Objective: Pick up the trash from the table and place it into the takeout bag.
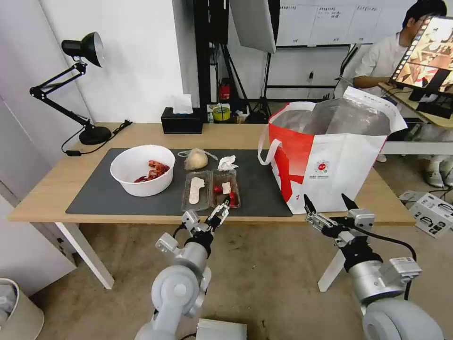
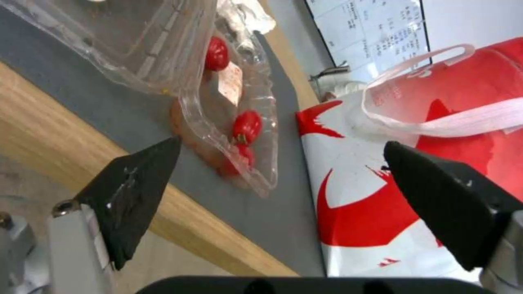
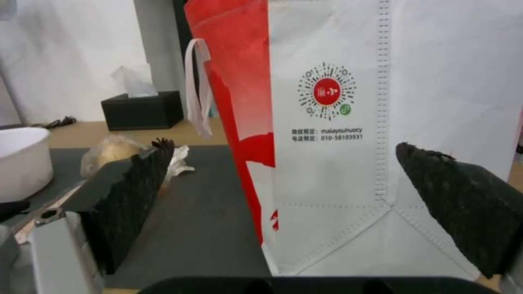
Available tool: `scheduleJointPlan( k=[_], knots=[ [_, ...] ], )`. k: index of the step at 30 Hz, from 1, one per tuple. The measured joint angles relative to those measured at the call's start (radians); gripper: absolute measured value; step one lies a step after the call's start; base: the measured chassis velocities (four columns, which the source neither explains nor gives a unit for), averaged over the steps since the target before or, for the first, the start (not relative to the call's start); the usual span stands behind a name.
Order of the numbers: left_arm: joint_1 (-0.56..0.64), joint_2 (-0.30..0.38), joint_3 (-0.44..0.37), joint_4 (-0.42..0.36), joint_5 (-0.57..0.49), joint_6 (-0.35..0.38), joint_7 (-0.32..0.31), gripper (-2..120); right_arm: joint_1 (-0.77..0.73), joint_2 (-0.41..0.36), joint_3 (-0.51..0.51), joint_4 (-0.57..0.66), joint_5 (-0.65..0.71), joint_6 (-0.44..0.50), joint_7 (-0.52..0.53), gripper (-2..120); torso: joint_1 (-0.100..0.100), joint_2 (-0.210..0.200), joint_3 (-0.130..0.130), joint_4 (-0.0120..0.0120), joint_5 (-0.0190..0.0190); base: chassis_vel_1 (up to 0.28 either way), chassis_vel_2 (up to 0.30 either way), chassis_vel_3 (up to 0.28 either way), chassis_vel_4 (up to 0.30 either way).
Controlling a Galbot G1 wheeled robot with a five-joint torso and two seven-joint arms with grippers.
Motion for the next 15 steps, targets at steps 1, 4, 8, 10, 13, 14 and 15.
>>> scheduleJointPlan(
  k=[1, 4, 8, 10, 13, 14, 15],
  knots=[
    [0.0, 0.0, 0.0, 0.0, 0.0, 0.0, 0.0, 100, 0.0, 0.0, 0.0, 0.0, 0.0, 0.0, 0.0, 100, 0.0, 0.0, 0.0, 0.0, 0.0, 0.0, 0.0, 0.0, 0.0],
    [-0.012, 0.001, -0.001, 0.013, 0.0, -0.001, -0.001, 100, 0.0, 0.0, 0.0, 0.0, 0.0, 0.0, 0.0, 100, 0.0, 0.0, 0.0, 0.0, 0.0, 0.0, 0.0, 0.0, 0.0],
    [-0.022, 0.001, -0.003, 0.026, 0.0, -0.002, -0.001, 100, 0.0, 0.0, 0.0, 0.001, 0.001, 0.001, 0.001, 100, 0.0, 0.0, 0.0, 0.0, 0.0, 0.0, 0.0, 0.0, 0.0],
    [-0.028, 0.001, -0.004, 0.037, 0.002, -0.003, -0.001, 100, -0.002, -0.001, 0.001, 0.001, 0.001, 0.002, 0.002, 100, 0.0, 0.0, 0.0, 0.0, 0.0, 0.0, 0.0, 0.0, 0.0],
    [-0.033, 0.0, -0.005, 0.047, 0.004, -0.008, -0.001, 100, -0.003, -0.002, 0.001, 0.001, 0.001, 0.004, 0.002, 100, 0.0, 0.0, 0.0, 0.0, 0.0, 0.0, 0.0, 0.0, 0.0],
    [-0.036, -0.001, -0.006, 0.052, 0.004, -0.011, -0.001, 100, -0.004, -0.002, 0.001, 0.001, 0.001, 0.005, 0.003, 100, 0.0, 0.0, 0.0, 0.0, 0.0, 0.0, 0.0, 0.0, 0.0],
    [-0.041, -0.001, -0.008, 0.057, 0.006, -0.015, -0.001, 100, -0.004, -0.003, 0.001, 0.001, 0.001, 0.005, 0.003, 100, 0.0, 0.0, 0.0, 0.0, -0.0001, 0.0, 0.0, 0.0, 0.0]
  ],
)
